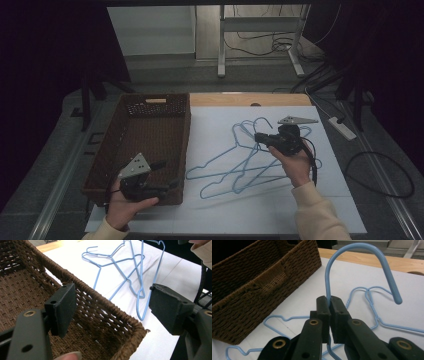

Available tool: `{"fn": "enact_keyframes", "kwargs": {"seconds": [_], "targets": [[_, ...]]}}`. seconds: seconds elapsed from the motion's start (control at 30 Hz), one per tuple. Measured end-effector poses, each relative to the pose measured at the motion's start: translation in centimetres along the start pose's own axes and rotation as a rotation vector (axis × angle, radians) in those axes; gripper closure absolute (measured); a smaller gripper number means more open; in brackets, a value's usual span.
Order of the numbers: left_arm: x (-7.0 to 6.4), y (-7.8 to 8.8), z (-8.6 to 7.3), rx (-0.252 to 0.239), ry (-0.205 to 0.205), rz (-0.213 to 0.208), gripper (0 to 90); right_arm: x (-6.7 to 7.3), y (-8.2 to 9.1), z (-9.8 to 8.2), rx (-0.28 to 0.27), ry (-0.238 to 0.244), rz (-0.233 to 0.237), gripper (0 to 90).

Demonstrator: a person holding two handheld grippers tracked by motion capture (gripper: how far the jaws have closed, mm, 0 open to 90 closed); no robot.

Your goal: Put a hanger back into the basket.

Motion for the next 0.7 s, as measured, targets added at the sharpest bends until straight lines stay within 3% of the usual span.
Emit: {"fn": "enact_keyframes", "kwargs": {"seconds": [0.27, 0.7], "targets": [[-0.6, -1.2, 0.9, 0.021, 0.012, -0.030, 23.2, 0.7, 0.4, -0.1, -0.008, 0.010, 0.017, 86.6], [-2.9, -4.2, 3.6, 0.066, -0.014, -0.084, 26.0, 2.6, 1.0, -0.2, -0.010, 0.051, 0.050, 86.6]]}}
Point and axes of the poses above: each handheld gripper's, and its own axes: y roughly backward along the jaws, z roughly out of its top, x roughly to its left, the point moved 1 cm from there along -y, roughly forward along the jaws, and after that the axes turned 1 degree about -y, right-handed, at the moved point
